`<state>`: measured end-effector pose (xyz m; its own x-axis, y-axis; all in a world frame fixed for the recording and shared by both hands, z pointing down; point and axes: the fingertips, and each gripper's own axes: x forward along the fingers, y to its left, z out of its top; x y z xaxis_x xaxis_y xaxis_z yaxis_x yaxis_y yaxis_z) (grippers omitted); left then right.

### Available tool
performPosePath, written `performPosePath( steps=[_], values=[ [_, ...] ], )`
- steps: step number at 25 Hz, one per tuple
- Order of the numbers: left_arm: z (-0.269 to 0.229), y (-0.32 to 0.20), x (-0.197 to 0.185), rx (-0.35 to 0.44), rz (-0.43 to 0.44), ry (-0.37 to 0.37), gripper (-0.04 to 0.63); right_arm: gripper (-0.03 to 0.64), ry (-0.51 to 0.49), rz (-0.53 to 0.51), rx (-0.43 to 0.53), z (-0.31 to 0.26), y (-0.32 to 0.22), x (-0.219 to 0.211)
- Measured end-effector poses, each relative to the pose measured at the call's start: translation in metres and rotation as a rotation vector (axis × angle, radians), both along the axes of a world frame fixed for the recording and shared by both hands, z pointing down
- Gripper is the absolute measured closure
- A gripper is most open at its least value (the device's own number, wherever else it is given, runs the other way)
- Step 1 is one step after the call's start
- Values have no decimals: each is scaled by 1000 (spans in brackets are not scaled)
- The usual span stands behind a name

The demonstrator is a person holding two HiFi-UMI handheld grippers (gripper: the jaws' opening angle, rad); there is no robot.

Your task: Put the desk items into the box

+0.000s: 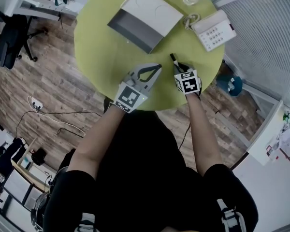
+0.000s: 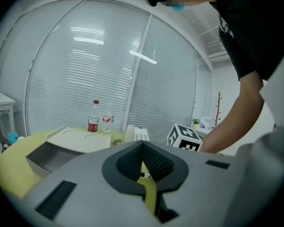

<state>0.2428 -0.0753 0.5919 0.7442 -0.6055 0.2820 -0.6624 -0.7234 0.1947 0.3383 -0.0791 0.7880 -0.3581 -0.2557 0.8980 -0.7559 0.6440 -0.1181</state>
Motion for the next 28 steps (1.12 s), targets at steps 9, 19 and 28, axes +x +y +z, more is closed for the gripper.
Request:
performPosePath(
  steps=[9, 19, 28],
  values=[
    [-30, -10, -20, 43, -34, -12, 589, 546, -98, 11, 79, -69, -20, -28],
    [-45, -51, -65, 92, -113, -11, 589, 546, -184, 17, 137, -123, -71, -98],
    [-20, -90, -130, 65, -158, -10, 589, 546, -206, 28, 126, -115, -109, -176]
  ],
)
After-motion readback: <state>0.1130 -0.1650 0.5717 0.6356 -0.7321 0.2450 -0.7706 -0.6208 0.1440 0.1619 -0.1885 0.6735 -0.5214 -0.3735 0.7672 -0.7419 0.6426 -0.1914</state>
